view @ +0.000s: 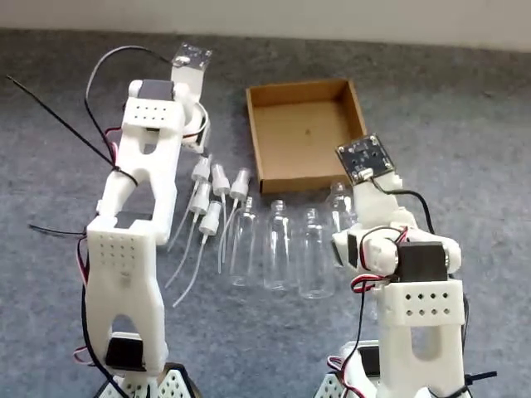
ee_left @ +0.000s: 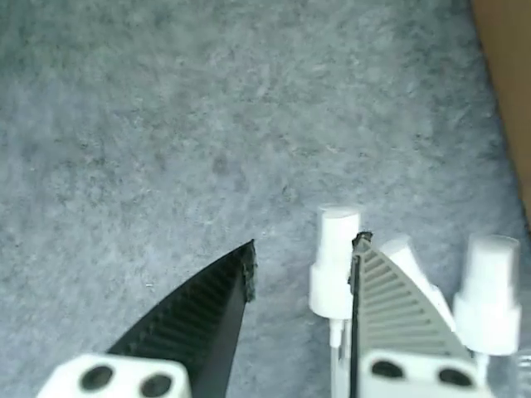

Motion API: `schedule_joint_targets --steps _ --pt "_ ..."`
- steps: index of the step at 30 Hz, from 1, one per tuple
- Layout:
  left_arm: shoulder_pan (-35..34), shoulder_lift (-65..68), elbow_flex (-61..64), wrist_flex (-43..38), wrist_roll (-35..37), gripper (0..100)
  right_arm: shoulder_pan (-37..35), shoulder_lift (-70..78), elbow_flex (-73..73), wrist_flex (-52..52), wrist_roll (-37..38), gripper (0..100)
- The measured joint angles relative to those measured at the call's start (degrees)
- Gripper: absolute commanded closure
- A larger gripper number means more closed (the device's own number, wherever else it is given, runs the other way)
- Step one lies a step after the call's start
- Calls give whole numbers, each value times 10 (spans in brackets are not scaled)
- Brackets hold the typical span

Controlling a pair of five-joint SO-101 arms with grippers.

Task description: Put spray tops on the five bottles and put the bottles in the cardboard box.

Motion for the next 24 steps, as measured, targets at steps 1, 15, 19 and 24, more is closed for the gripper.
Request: schedule_joint_targets --steps 1,15,19,24 --pt "4 0 -3 2 0 815 0 0 0 0 0 995" --pt "9 76 -4 3 -10 832 0 0 0 0 0 995" --pt "10 78 -8 3 -11 912 -1 0 0 0 0 995" --pt "14 80 -8 3 -12 922 -2 0 0 0 0 995"
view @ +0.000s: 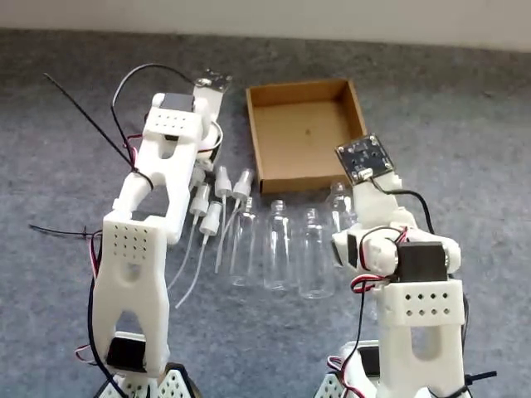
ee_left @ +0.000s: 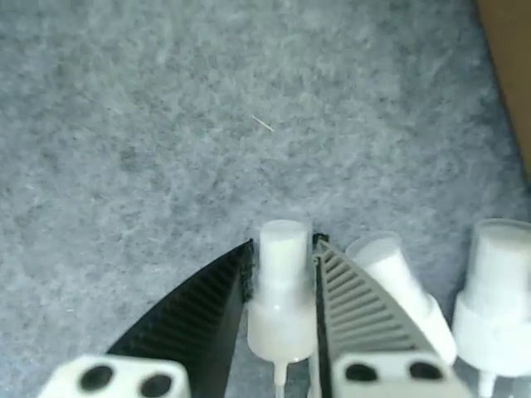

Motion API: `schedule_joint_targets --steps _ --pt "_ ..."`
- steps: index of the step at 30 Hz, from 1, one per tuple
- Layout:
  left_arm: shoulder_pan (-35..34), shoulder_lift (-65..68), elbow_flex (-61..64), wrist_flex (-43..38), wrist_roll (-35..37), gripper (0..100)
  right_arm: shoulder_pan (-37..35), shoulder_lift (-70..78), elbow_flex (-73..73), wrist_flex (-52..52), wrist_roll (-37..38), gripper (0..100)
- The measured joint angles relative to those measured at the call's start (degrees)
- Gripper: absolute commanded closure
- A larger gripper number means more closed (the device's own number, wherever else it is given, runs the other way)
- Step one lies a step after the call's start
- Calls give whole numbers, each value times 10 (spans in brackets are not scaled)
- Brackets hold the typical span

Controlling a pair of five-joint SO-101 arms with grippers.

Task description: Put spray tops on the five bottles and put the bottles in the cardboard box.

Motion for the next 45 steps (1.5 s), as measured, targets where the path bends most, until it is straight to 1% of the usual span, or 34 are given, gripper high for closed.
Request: schedule_joint_targets --steps 2,5,9,14,17,20,24,26,28,31,35,37,40,42,45 --pt "0 1 -7 1 1 922 0 0 0 0 0 995" --pt "-4 2 -49 7 -1 922 0 0 0 -4 0 995" --pt "-18 -5 -144 63 -1 922 -12 0 0 -45 -5 995" --pt "-20 -55 -308 165 -1 922 -84 -27 1 -122 -81 995" --pt "-27 -117 -339 189 -1 922 -144 -96 17 -175 -116 995" --pt "-40 -200 -288 192 8 921 -181 -185 88 -241 -128 995" --pt "-42 -360 -132 192 51 919 -199 -263 210 -337 -132 995" --pt "-20 -459 -47 192 60 919 -200 -274 268 -382 -137 995" --pt "19 -559 29 191 69 919 -208 -282 302 -421 -160 995" --pt "91 -699 124 142 100 922 -237 -300 330 -454 -178 995" --pt "160 -830 239 16 125 923 -268 -348 337 -462 -181 995" --pt "191 -855 292 -60 128 923 -278 -381 341 -462 -181 995" --pt "235 -853 336 -164 128 923 -276 -424 382 -462 -182 995" --pt "265 -853 342 -214 128 923 -278 -441 416 -462 -182 995" --pt "309 -856 343 -248 128 923 -279 -464 445 -462 -182 995"
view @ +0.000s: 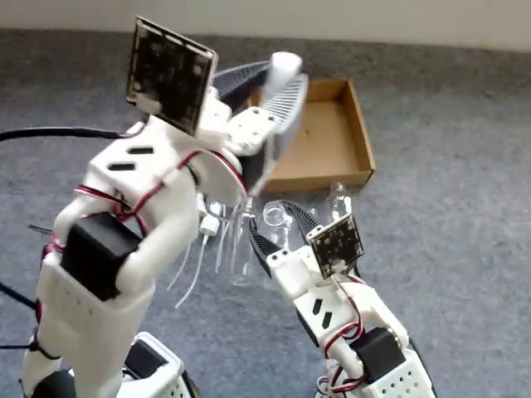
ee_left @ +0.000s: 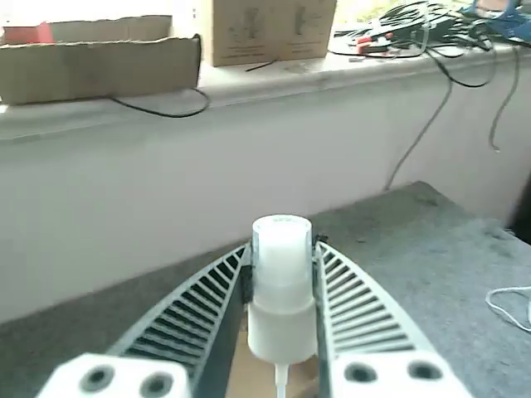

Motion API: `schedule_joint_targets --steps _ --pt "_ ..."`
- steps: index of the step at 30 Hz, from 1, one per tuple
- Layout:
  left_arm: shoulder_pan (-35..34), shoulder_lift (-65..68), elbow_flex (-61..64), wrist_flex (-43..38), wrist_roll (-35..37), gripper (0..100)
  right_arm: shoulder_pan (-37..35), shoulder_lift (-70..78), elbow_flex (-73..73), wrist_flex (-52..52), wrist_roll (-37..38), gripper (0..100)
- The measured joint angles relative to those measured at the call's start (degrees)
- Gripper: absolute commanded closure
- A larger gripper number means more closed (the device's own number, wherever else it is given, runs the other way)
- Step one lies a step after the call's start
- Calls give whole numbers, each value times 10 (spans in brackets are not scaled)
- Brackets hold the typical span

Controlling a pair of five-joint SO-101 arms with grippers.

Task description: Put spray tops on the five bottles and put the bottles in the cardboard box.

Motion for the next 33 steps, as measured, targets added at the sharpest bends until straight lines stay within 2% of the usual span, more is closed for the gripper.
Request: schedule_joint_targets --steps 4,9,21,25,31,33 --pt "43 1 1 -7 0 923 0 -11 4 0 0 995" --pt "47 0 23 -8 0 923 0 -17 4 -1 0 995" --pt "46 -1 116 -10 0 921 1 -17 4 -1 -2 995" --pt "20 -4 156 -8 0 919 36 -17 4 -1 -2 995" --pt "11 -68 236 35 1 919 47 -17 4 -1 -2 995" --pt "10 -92 271 35 -26 917 47 -17 4 -1 -2 995"
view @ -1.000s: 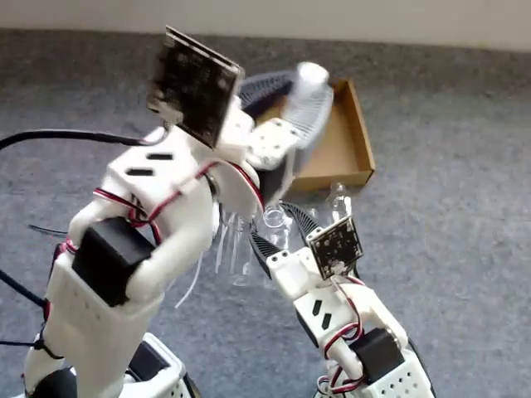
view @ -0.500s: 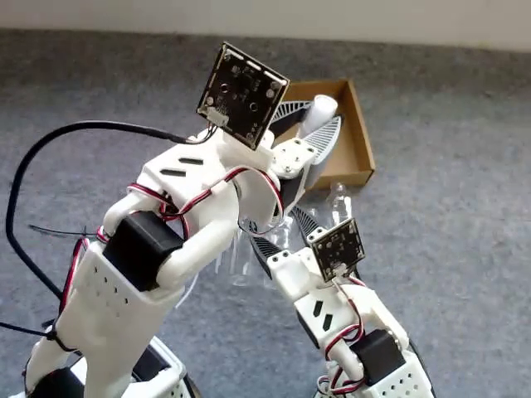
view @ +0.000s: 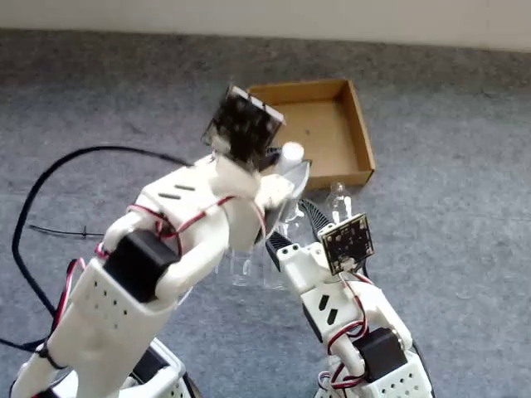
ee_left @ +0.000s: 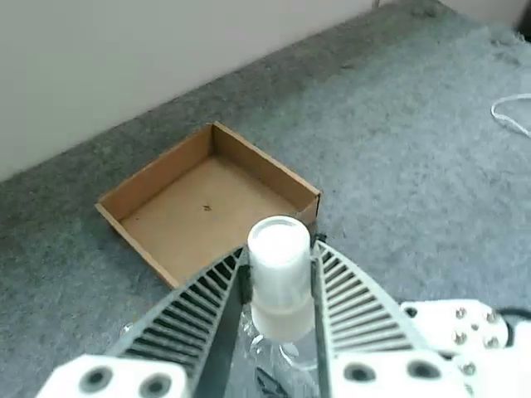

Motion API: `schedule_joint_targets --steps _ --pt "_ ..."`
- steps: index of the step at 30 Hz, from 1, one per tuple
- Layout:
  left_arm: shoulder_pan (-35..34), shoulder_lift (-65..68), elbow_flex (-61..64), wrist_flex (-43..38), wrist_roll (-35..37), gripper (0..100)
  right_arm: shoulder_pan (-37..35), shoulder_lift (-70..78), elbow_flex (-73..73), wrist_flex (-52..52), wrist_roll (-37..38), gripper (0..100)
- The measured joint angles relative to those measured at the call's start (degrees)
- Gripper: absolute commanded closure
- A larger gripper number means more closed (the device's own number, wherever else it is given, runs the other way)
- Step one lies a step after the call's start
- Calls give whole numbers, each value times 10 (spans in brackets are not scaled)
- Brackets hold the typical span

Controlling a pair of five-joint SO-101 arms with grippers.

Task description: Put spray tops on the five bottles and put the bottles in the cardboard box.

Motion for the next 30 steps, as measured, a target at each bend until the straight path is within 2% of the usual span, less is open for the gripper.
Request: schedule_joint_targets --steps 5,10,26,30 --pt "2 -39 91 -3 -58 825 0 2 2 1 0 990" --pt "-2 -49 111 0 -65 836 2 1 1 1 0 989" --pt "-10 -80 33 0 -70 839 5 1 0 1 0 989" --pt "-51 -80 33 0 -70 839 5 1 0 1 0 989"
